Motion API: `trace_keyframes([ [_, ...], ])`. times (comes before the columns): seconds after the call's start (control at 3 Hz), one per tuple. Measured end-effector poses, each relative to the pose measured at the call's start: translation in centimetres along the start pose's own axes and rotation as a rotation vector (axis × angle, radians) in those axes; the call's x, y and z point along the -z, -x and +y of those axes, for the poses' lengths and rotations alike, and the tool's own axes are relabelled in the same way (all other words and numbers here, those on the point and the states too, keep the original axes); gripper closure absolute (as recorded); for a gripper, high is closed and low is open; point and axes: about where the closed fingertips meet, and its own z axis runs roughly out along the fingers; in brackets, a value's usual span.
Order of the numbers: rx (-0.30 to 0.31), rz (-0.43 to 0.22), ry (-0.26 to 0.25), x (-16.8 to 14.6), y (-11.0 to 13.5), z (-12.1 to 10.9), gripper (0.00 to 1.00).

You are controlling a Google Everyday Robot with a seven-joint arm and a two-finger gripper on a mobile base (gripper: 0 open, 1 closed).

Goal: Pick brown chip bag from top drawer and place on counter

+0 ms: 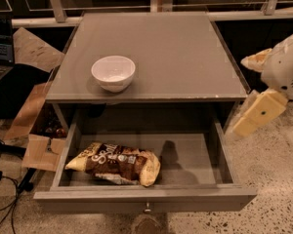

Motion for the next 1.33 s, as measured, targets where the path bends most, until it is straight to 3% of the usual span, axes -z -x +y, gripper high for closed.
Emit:
trace_keyframes([
  [0.33,-0.022,-0.182,0.010,-2.0,0.3,0.1,0.00],
  [0.67,-0.037,-0.328,0.019,-3.2,2.8,0.8,0.00],
  [1.0,-0.044,-0.380,0.039,-4.9,5.3,1.6,0.00],
  [1.33,-0.044,-0.380,0.039,-4.9,5.3,1.6,0.00],
])
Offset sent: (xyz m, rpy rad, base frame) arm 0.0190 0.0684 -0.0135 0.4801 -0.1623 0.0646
